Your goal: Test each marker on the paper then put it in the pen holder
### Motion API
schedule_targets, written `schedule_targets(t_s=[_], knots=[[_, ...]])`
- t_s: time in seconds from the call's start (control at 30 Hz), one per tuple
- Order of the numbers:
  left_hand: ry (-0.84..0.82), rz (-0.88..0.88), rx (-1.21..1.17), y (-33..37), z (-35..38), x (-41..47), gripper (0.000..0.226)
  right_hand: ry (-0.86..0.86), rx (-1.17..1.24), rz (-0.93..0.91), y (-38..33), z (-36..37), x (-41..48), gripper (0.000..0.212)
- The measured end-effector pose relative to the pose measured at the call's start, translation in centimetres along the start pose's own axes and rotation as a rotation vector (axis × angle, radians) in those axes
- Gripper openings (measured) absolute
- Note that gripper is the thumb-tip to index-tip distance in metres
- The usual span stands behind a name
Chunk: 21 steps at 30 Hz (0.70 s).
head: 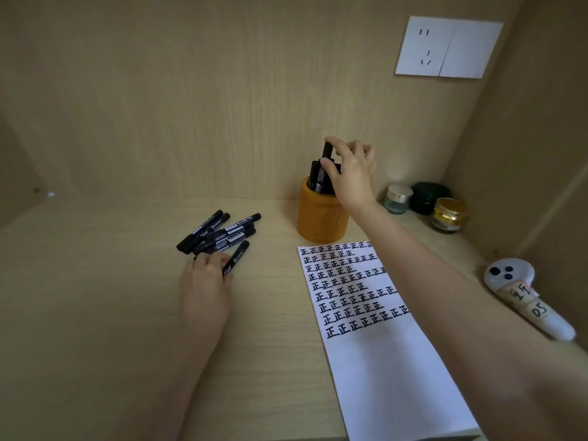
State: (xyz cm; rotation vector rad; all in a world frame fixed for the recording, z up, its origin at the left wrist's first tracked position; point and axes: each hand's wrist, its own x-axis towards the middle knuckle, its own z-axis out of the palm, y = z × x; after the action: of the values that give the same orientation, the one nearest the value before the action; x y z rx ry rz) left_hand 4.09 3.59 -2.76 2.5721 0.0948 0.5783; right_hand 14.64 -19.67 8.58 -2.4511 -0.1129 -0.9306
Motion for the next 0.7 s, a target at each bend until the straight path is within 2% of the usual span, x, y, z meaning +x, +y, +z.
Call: schedule_targets(t_s=[0.13, 0.33, 0.47, 0.53, 0.7], knots=[[-0.02, 0.005, -0.081, 0.0, 0.3, 0.0, 0.027, -0.05, 0.026, -0.034, -0.2, 0.5, 0.3, 0.04], [0.0, 0.007, -0.146, -0.2, 0.8, -0.4, 0.025, -0.027, 0.02, -0.021, -0.2, 0.5, 0.0, 0.035], [0.022, -0.022, -0.276, 0.3, 0.7, -0.6, 0.022, -0.076, 0.004, -0.023, -0.1, 0.4, -0.3, 0.029], [0.033, -0.023, -0.345, 0.7, 0.5, -0.7, 0.022, -0.122, -0.01, -0.04, 0.3, 0.8, -1.1, 0.03], [0.013, -0.028, -0.484, 1.8, -0.2, -1.0, 0.024, -0.116, -0.092, -0.052, 0.6, 0.9, -2.6, 0.042]])
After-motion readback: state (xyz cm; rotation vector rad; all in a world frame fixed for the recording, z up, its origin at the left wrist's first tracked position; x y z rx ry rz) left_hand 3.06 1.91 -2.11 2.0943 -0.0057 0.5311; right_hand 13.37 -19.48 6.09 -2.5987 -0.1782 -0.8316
